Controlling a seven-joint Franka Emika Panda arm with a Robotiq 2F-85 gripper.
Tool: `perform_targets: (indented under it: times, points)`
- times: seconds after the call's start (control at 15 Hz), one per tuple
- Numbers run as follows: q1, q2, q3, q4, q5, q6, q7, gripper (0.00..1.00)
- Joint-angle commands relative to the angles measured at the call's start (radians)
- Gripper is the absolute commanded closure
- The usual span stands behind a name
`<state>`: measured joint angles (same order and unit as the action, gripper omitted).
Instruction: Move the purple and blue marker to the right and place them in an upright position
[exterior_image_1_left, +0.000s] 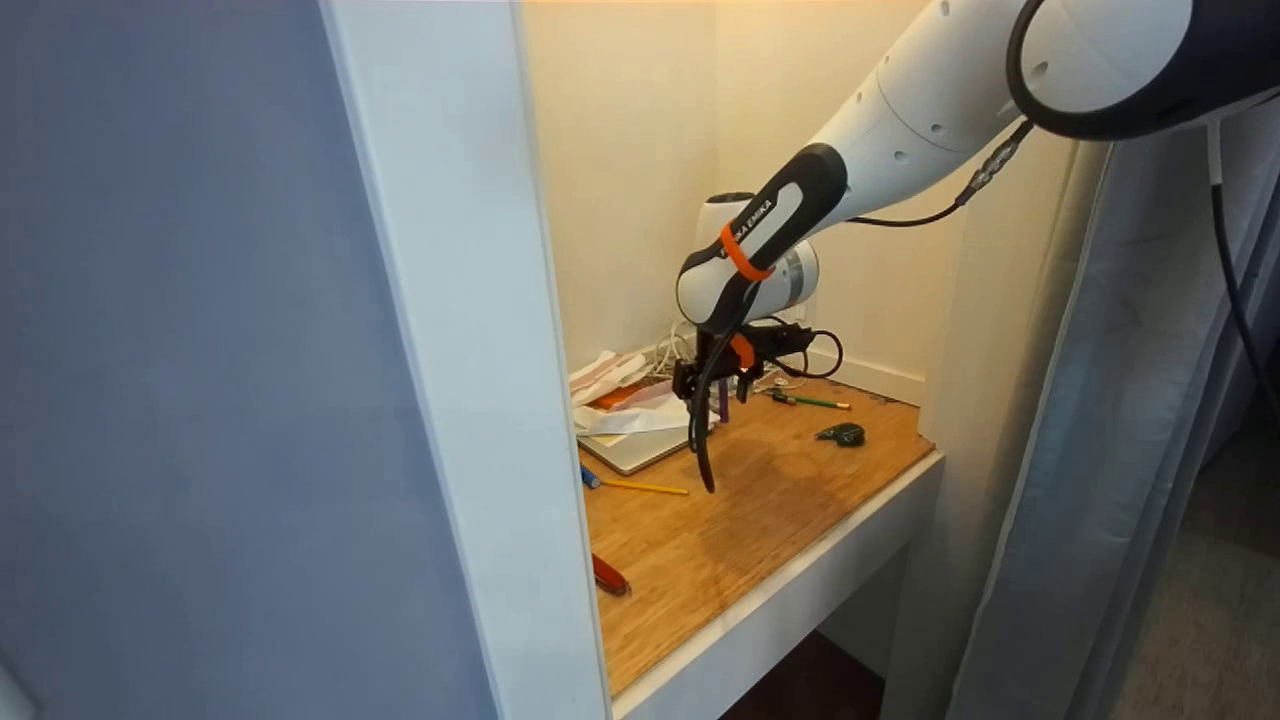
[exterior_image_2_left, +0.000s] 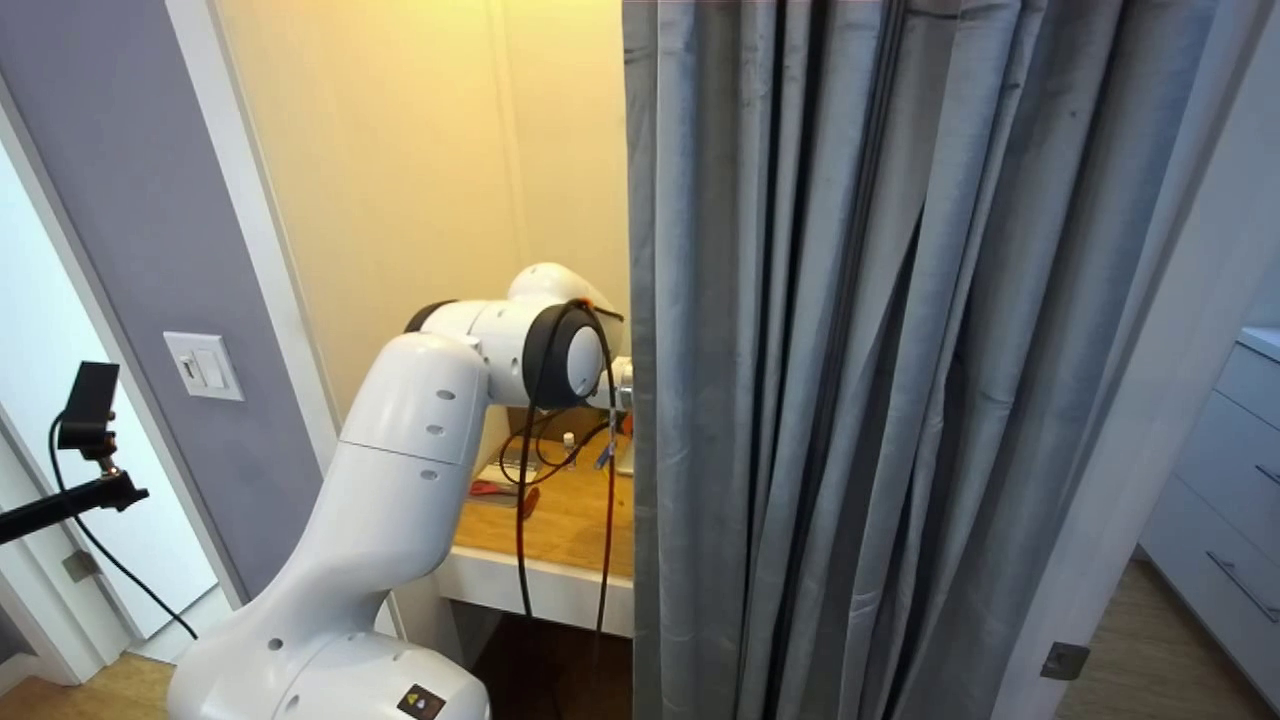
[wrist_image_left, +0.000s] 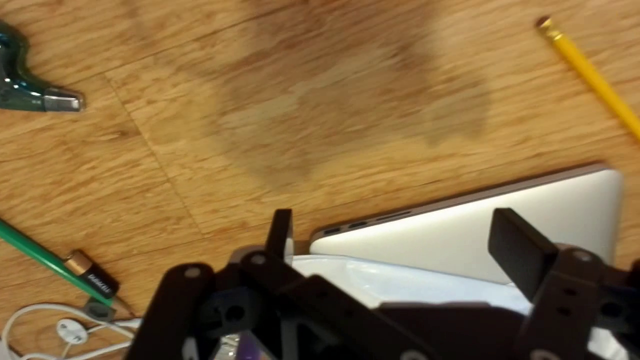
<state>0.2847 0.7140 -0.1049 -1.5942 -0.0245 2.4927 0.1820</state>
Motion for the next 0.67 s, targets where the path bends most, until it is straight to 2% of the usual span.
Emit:
perform_targets:
  times: [0.0, 0.2, 0.33, 0.4, 0.6]
  points:
    - [-0.052, -0.083, 0.115, -0.077, 0.002, -0.059, -0.086, 0.0]
    - [-0.069, -0.108, 0.174, -0.101, 0.007, -0.05, -0.141, 0.0]
    - [-0.106, -0.126, 0.231, -0.117, 0.052, -0.032, -0.206, 0.0]
    - [-0.069, -0.079, 0.187, -0.064, 0.006, -0.049, -0.133, 0.0]
    - [-0.09, -0.099, 0.218, -0.078, 0.021, -0.049, -0.169, 0.0]
